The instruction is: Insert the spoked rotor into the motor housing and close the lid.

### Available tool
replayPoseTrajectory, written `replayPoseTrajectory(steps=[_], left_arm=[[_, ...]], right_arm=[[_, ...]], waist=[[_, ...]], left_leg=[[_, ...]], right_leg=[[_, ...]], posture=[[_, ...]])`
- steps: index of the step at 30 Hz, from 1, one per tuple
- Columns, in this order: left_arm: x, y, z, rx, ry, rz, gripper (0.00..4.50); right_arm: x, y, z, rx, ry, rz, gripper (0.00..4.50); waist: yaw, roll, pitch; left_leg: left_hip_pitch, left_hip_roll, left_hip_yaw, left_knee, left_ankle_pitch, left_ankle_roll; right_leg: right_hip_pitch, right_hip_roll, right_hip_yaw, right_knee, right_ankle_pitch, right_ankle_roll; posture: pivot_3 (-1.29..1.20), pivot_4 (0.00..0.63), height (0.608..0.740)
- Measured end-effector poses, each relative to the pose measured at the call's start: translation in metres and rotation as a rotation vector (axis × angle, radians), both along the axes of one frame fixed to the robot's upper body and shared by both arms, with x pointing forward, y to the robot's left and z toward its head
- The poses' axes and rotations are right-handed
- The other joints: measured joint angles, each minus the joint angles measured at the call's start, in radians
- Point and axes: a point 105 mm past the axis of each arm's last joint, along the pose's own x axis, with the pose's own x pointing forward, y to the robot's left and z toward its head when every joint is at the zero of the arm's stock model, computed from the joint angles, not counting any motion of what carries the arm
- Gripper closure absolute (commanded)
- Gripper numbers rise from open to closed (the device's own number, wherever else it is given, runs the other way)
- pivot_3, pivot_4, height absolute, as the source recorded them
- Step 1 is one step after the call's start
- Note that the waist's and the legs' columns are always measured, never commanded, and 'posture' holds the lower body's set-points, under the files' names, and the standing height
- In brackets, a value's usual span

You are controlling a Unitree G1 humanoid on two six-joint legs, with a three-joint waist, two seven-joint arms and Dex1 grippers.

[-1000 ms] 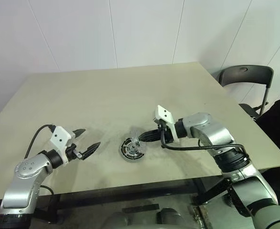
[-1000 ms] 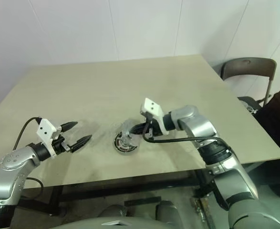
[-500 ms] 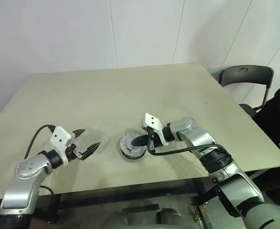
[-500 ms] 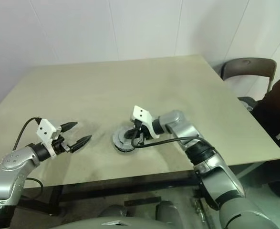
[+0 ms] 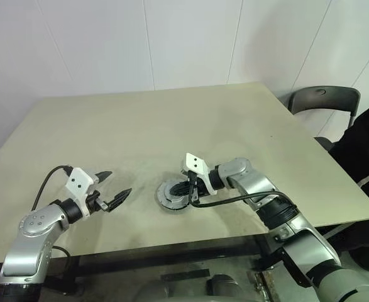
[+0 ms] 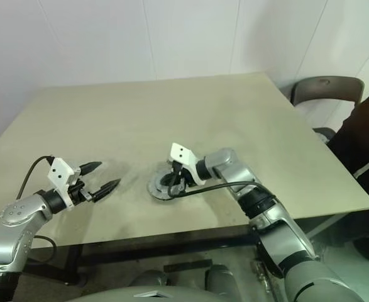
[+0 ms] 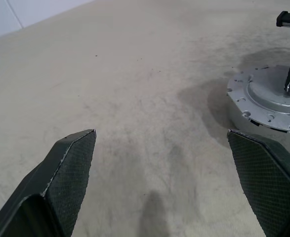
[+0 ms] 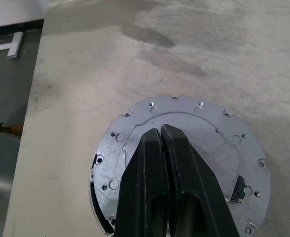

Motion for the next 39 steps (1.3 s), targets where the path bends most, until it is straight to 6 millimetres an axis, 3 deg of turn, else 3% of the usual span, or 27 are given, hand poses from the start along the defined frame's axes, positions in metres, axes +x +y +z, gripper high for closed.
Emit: replayPoseTrajectory(steps=[9,20,23,34,39], left_arm=[[0.0,0.001,0.001,0.0,-0.003,0.002,0.0],[0.0,0.002,0.001,0.001,-0.004,0.003,0.0],[0.0,0.002,0.001,0.001,-0.003,0.003,0.0],[0.0,0.001,0.001,0.001,-0.004,0.003,0.0],[0.001,0.001,0.002,0.001,-0.006,0.001,0.0]], right_arm=[[-0.002,-0.001,0.017,0.044,0.003,-0.001,4.43],[0.004,-0.025,0.036,0.048,-0.026,-0.056,4.43],[0.006,-0.033,0.04,0.05,-0.027,-0.079,3.88],[-0.001,-0.032,0.048,0.088,-0.023,-0.035,0.02],[-0.005,-0.028,0.04,0.078,-0.014,-0.002,0.02]], waist=[[-0.001,0.0,0.0],[0.0,0.0,0.0],[0.0,0.0,0.0],[0.001,0.0,0.0],[-0.001,0.0,0.0]], left_leg=[[0.0,0.0,0.0,0.0,0.0,0.0],[0.0,0.0,0.0,0.0,0.0,0.0],[0.0,0.0,0.0,0.0,0.0,0.0],[0.0,0.0,0.0,0.0,0.0,0.0],[0.0,0.0,0.0,0.0,0.0,0.0]], right_leg=[[0.0,0.0,0.0,0.0,0.0,0.0],[0.0,0.0,0.0,0.0,0.0,0.0],[0.0,0.0,0.0,0.0,0.0,0.0],[0.0,-0.001,0.0,-0.001,0.0,0.0],[0.0,0.0,0.0,0.0,0.0,0.0]], posture=[[0.0,0.0,0.74],[0.0,0.0,0.74],[0.0,0.0,0.74],[0.0,0.0,0.74],[0.0,0.0,0.74]])
